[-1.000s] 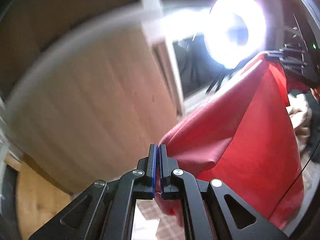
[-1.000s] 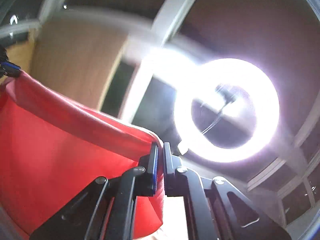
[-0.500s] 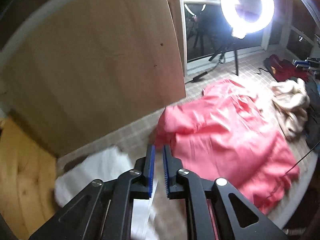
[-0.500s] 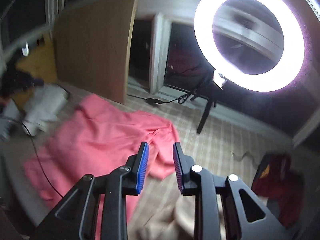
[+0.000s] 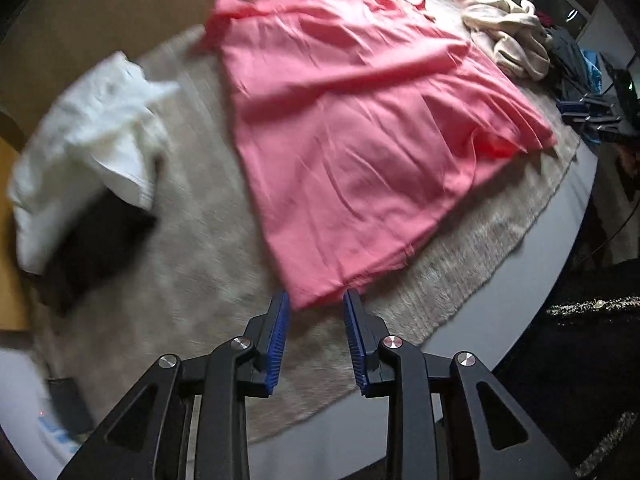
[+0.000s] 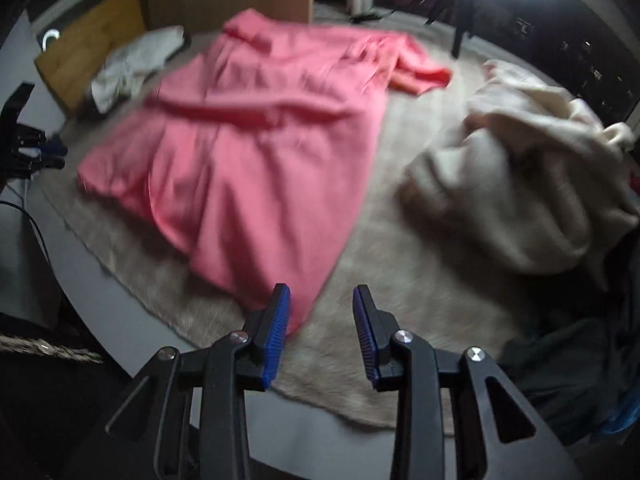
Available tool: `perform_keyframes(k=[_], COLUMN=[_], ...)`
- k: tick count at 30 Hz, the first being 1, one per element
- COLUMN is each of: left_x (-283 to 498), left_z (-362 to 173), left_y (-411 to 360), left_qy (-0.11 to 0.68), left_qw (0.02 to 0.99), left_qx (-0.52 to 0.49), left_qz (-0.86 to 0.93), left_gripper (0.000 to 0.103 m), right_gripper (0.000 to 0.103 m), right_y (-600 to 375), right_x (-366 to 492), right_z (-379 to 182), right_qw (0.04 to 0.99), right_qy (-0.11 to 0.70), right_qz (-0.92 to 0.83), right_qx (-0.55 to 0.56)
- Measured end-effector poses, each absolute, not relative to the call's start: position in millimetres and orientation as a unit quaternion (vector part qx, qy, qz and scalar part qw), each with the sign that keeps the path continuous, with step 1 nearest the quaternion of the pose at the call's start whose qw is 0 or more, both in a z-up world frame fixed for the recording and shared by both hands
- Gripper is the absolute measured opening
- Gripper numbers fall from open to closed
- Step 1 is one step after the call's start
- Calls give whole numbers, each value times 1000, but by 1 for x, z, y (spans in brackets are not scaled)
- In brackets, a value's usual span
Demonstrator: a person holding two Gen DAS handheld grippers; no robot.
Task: Fold clothes
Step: 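Lay the pink shirt flat on the rug and open both tools, then grasp the pink shirt hem corner with the left tool while the right tool grasps the other corner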
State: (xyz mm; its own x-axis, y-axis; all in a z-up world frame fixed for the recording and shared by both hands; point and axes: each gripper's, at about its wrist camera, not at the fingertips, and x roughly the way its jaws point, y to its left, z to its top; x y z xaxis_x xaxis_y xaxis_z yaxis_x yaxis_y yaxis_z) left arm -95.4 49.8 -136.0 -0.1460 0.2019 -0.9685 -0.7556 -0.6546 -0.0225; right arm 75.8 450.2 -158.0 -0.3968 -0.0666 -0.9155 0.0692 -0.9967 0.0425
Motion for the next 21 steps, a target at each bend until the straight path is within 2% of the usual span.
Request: perform_keyframes(k=[11, 12, 13, 14, 17, 21], left_x=[-106, -105, -105, -105, -110, -119], left_z=[-158, -158, -159, -158, -144, -107], left_y=[55, 57, 60, 61, 56, 27], left_qy=[246, 245, 243, 240, 210, 140], left_qw=[338, 345, 351, 356, 357, 350], left_qx=[-568, -566, -565, -563, -553, -535], left_qz=[709, 708, 706, 706, 723, 756], left_gripper=[25, 23, 6, 1, 1, 1], right_gripper=[32, 32, 32, 32, 33, 40], right_y=[445, 445, 445, 445, 445, 439], right_x=[89, 91, 93, 93, 94, 94], right_z=[-164, -165, -166, -167, -171, -178], right_qw=[37, 35, 33, 33, 35, 40], right_qy=[-14, -13, -12, -13, -12, -1], right_qz=[-837, -836, -836, -835, -836, -835], right_qx=[546, 547, 548, 549, 548, 549])
